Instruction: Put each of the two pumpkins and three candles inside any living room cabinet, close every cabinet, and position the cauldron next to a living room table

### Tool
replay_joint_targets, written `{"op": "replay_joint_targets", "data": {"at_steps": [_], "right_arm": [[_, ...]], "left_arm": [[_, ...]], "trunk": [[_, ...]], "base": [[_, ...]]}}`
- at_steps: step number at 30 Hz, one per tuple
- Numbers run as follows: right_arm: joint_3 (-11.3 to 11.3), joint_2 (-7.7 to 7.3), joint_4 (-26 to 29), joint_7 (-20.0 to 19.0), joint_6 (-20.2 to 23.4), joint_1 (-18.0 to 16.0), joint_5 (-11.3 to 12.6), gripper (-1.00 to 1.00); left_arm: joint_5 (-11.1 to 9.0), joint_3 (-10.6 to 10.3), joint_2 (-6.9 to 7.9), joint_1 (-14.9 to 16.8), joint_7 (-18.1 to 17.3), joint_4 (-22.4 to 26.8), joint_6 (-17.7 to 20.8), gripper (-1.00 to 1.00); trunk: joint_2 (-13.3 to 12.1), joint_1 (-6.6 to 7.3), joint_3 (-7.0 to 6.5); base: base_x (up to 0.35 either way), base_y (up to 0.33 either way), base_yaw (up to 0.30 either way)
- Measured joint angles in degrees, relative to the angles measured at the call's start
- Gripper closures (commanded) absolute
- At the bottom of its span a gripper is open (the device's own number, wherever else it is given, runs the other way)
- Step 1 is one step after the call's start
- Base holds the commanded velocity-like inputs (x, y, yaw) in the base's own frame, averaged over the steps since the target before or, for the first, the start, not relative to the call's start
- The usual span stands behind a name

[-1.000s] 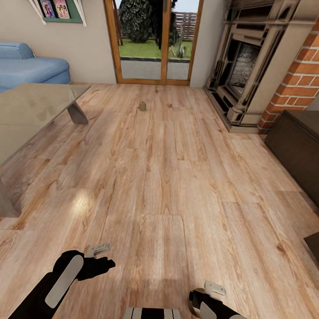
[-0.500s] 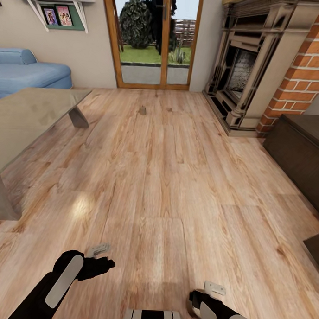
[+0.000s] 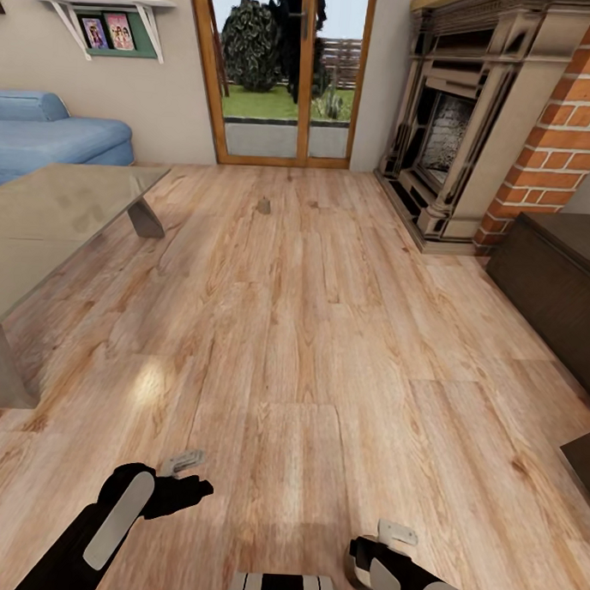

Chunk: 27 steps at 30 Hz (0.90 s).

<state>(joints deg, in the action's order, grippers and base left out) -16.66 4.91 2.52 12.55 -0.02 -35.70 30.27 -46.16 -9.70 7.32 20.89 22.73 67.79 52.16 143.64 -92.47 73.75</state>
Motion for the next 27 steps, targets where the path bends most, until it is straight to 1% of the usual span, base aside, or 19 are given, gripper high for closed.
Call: {"op": "replay_joint_targets", "data": {"at_steps": [18,19,27], "right_arm": [[-0.1,0.0,0.0,0.0,0.0,0.0,0.1,1.0],[0.2,0.0,0.0,0.0,0.0,0.0,0.2,1.0],[0.1,0.02,0.0,0.0,0.0,0.0,0.1,1.0]], "left_arm": [[0.0,0.0,0.0,0.0,0.0,0.0,0.0,-1.0],[0.0,0.0,0.0,0.0,0.0,0.0,0.0,-1.0],[0.0,0.0,0.0,0.0,0.0,-0.1,0.0,-1.0]], "trunk": [[0.0,0.0,0.0],[0.0,0.02,-0.21],[-0.1,0.23,-1.98]], "base": [[0.0,0.0,0.0],[0.0,0.0,0.0],[0.0,0.0,0.0]]}}
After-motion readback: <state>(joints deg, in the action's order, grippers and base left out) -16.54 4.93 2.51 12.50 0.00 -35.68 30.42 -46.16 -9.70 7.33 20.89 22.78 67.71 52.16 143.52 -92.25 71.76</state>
